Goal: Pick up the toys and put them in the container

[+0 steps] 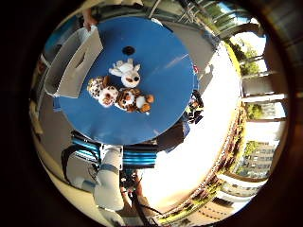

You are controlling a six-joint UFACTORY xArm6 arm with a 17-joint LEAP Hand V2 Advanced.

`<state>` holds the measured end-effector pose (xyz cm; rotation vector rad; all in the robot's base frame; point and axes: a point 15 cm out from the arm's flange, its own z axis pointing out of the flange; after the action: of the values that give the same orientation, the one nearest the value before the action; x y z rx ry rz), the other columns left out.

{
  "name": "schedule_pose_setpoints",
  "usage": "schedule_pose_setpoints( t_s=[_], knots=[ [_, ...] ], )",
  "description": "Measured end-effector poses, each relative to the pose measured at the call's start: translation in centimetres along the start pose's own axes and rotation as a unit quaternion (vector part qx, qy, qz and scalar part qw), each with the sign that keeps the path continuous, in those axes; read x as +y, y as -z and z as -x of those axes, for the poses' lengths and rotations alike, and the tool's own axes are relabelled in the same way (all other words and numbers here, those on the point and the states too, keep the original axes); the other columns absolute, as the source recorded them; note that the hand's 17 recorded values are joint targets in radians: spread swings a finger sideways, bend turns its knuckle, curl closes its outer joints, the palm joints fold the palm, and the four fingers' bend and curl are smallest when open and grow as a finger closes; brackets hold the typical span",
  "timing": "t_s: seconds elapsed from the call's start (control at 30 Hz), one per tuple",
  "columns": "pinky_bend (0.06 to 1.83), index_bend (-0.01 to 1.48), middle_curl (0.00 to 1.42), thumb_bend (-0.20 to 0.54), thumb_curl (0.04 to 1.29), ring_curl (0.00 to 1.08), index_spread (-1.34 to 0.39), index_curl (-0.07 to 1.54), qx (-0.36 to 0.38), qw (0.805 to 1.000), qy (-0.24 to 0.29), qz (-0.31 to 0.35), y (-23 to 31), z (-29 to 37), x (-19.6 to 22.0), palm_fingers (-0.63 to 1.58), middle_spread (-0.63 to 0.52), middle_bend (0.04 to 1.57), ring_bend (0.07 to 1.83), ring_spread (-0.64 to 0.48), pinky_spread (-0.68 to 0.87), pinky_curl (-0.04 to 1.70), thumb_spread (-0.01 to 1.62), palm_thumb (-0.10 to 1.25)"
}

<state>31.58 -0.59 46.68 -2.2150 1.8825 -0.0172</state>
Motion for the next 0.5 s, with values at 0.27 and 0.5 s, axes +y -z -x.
schedule_pose_setpoints(
  t_s=[0.27, 0.5],
  knots=[
    [0.41, 0.19, 0.29, -0.019, 0.37, 0.32, -0.21, 0.33, 0.006, 0.999, -0.044, 0.002, 1.1, -3.0, -3.5, 0.33, 0.03, 0.17, 0.26, 0.27, 0.42, 0.23, 1.25, 0.67],
    [0.44, 0.16, 0.30, -0.038, 0.37, 0.33, -0.16, 0.31, -0.009, 0.995, -0.072, 0.062, -3.9, -5.9, -6.9, 0.31, 0.02, 0.18, 0.29, 0.28, 0.43, 0.23, 1.21, 0.59]
  ],
)
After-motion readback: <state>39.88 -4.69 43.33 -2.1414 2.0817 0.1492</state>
